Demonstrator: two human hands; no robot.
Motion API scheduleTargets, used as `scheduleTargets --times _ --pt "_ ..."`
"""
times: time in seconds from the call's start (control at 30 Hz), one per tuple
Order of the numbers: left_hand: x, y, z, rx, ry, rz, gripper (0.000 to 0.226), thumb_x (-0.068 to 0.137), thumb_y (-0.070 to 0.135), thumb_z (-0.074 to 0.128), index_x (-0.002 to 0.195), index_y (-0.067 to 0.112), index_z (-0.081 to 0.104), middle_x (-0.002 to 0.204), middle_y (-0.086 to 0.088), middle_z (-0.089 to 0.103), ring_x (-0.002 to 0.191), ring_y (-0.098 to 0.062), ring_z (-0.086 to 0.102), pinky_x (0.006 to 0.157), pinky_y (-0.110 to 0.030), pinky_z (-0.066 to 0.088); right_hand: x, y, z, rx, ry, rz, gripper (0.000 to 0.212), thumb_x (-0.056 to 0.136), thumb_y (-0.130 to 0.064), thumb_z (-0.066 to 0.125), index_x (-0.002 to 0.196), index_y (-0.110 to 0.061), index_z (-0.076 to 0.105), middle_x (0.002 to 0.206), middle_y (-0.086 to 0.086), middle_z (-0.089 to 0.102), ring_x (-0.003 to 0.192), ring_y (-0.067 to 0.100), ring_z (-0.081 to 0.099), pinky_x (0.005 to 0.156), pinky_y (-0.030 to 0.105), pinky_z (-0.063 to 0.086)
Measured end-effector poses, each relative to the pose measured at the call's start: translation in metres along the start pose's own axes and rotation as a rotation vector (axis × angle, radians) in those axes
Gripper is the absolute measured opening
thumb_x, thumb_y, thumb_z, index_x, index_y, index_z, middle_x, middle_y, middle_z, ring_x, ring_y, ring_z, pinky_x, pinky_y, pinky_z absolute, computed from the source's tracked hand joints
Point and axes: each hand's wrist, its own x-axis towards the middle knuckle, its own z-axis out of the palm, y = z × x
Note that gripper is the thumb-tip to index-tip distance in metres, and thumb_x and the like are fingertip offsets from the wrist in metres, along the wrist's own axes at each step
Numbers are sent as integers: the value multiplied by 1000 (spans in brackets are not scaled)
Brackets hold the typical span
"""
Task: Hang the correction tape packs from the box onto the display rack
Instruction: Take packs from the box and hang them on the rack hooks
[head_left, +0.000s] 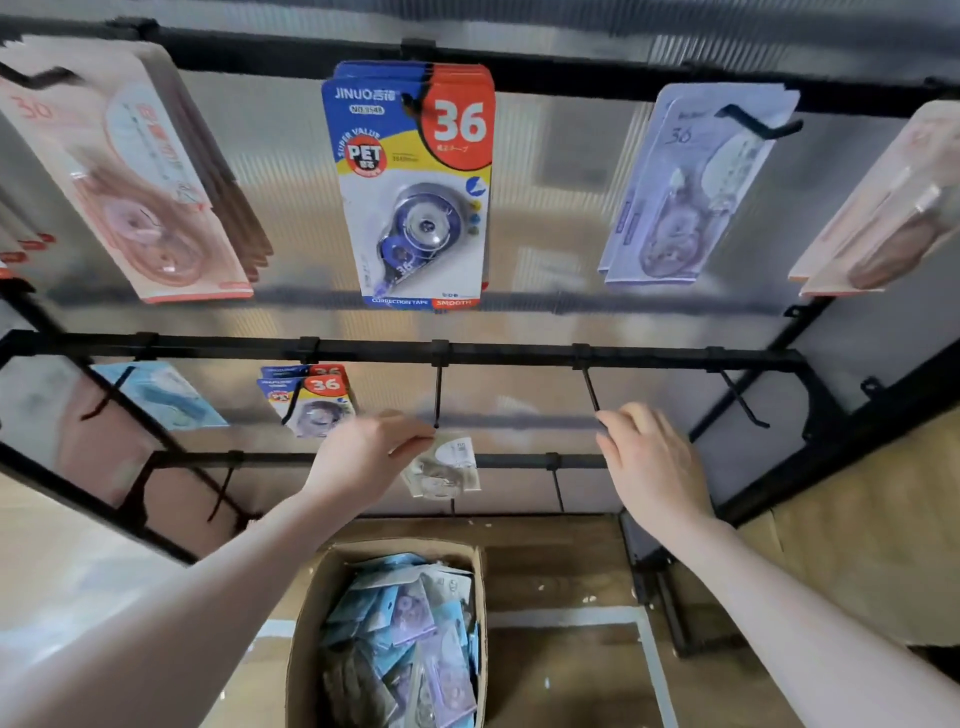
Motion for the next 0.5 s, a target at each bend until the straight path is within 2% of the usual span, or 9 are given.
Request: scheduleTargets --times 0.17,0.33,0.43,0.5 --pt "4 5 17 16 18 1 20 80 24 59 87 15 75 79 -2 71 65 -23 65 54 -28 48 0 6 9 28 28 -54 24 81 -13 70 103 -6 67 94 11 63 81 26 63 66 32 52" --pt "10 3 28 57 -6 -9 12 85 16 64 92 13 74 85 -5 71 68 -26 65 56 -27 46 3 7 15 44 47 -81 24 78 -11 72 101 -4 68 92 13 65 79 29 64 65 34 53" --pt "13 -1 31 81 -16 -22 15 89 15 60 97 12 72 89 -6 70 72 -27 64 57 -24 39 4 8 19 43 46 -94 24 79 -11 72 102 -4 68 93 14 64 80 30 64 66 36 53" --pt "12 -3 31 95 -21 17 17 90 15 58 99 11 71 88 -7 69 71 -27 64 56 -24 40 5 9 23 36 46 -100 25 79 -11 72 102 -4 68 93 14 64 81 30 64 66 36 53"
